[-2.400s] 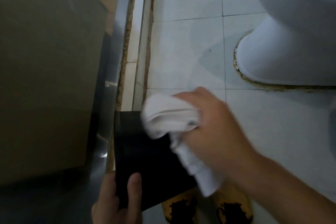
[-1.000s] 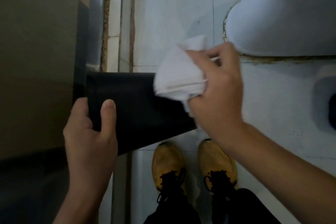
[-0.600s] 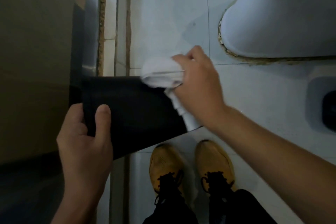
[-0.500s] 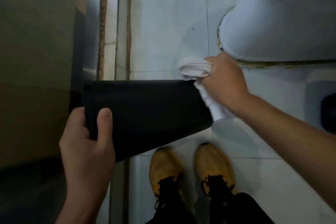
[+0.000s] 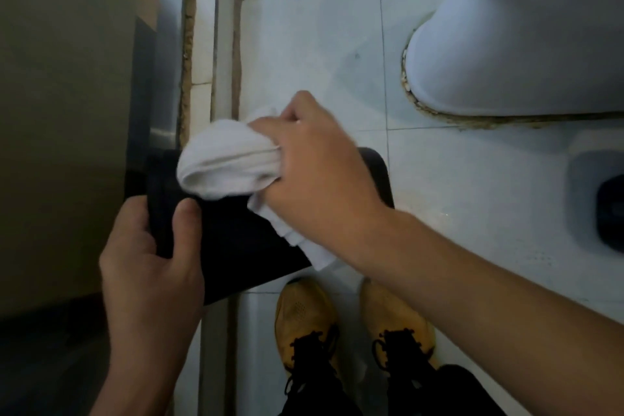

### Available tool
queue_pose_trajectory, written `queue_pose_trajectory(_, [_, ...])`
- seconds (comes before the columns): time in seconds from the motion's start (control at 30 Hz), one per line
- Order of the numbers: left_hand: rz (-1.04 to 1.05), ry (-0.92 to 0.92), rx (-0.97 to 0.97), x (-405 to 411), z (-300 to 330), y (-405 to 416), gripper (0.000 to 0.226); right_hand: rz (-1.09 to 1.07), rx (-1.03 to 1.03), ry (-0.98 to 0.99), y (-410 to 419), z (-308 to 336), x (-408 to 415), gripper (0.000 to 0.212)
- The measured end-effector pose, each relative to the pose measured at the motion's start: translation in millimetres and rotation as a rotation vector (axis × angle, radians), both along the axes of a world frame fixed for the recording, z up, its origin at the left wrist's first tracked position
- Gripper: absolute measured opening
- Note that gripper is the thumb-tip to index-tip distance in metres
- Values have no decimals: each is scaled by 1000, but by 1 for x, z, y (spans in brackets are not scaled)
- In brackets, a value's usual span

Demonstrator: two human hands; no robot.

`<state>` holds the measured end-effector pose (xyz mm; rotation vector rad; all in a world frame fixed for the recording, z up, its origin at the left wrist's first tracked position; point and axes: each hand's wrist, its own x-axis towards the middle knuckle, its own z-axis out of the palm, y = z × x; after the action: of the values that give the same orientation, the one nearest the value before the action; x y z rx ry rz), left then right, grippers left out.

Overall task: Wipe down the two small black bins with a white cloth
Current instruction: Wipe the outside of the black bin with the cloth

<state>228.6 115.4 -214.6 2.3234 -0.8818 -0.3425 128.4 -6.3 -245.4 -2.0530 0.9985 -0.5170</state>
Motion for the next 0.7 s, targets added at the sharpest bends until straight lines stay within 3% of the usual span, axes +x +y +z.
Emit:
queue_pose_trajectory(0.07, [-5,38,5,1,1,-1,9,-24,-77,39,-8,-21,-1,56])
queue_pose_trajectory(0.23, [-36,199,31,14,5,-10,10,-353,-15,341,-58,-66,-70,22])
queue_pose_trajectory(0.37, [7,284,36,14,8,-22,13,-572,-79,92,-27,-46,-87,42])
queue_pose_trajectory(0.47, [-34,180,81,23,3,-26,10,-319,-75,-208,31,-15,-44,53])
queue_pose_trajectory(0.57, [-45,59,111,38,-11,-24,19,0,-217,-206,66,-14,-6,68])
queue_pose_trajectory(0.7, [12,123,68,35,-13,-19,19,-88,-377,-142,53,-52,-35,42])
